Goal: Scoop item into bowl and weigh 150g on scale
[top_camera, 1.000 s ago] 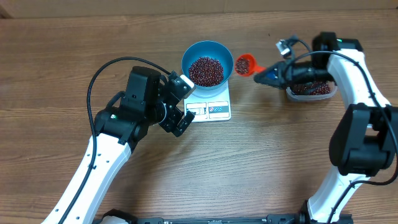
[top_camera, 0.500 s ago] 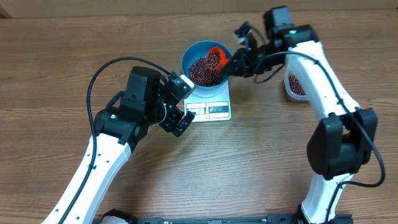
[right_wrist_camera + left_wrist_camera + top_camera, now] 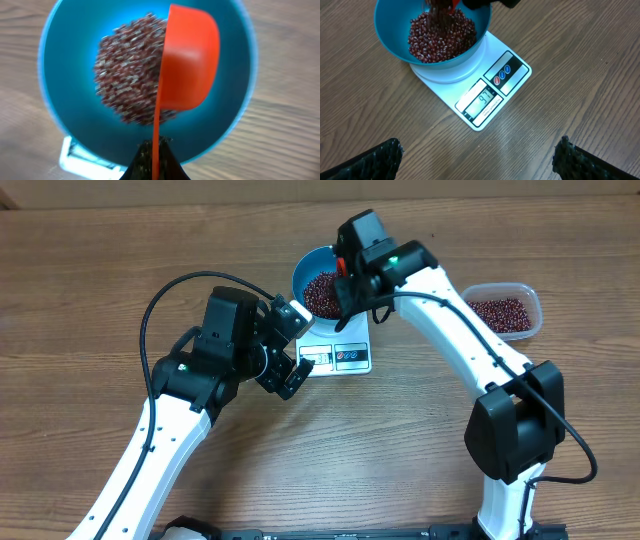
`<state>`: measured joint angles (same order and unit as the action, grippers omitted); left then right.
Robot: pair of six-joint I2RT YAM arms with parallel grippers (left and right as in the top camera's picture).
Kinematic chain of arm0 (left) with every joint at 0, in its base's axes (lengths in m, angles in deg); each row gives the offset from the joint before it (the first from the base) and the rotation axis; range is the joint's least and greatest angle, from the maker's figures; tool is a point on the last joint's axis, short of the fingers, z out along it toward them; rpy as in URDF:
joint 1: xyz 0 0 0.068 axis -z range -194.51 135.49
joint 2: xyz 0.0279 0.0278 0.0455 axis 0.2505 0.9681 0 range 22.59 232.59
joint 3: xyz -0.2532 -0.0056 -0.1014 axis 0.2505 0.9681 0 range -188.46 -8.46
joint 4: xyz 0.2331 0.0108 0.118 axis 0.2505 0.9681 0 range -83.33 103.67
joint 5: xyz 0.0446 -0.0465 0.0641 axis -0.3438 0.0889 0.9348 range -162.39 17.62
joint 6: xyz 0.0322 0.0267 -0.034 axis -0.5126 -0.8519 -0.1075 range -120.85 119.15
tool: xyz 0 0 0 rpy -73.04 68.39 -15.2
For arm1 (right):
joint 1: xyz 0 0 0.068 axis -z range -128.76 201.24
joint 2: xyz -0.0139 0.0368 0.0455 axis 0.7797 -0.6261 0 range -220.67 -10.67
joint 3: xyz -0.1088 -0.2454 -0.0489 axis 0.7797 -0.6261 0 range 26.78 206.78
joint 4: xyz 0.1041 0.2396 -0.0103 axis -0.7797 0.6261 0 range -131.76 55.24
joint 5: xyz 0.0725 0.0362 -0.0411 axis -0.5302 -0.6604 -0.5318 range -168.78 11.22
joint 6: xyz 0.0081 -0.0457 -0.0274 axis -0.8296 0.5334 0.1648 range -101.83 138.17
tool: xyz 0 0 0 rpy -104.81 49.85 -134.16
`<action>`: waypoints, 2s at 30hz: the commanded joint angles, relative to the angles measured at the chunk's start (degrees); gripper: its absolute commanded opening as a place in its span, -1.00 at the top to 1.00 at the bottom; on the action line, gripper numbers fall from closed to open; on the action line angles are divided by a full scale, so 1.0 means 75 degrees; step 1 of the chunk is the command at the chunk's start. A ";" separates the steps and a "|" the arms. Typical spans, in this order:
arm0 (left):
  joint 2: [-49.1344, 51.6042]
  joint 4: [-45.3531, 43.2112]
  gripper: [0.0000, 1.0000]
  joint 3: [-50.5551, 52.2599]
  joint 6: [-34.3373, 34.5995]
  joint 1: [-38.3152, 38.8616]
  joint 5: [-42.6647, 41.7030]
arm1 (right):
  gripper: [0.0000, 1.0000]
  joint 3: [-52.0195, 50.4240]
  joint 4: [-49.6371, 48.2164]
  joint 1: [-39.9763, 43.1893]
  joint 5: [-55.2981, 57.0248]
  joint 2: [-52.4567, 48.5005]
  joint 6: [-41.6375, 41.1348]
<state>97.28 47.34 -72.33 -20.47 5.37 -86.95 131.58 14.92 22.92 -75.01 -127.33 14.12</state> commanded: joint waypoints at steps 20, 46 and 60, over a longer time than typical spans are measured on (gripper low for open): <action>0.0029 -0.0026 -0.99 0.0017 0.0073 0.0052 -0.0035 | 0.93 0.0248 -0.0353 -0.0271 0.1017 0.0863 0.0781; 0.0029 -0.0026 -0.99 0.0017 0.0073 0.0052 -0.0035 | 0.93 0.0227 -0.0210 -0.0096 0.0769 0.1440 0.1011; 0.0029 -0.0026 -0.99 0.0017 0.0073 0.0052 -0.0035 | 0.93 0.0224 -0.0055 -0.0312 0.0935 0.1440 0.1352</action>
<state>97.28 47.34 -72.33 -20.47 5.37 -86.95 131.58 14.57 21.61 -69.22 -119.25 22.42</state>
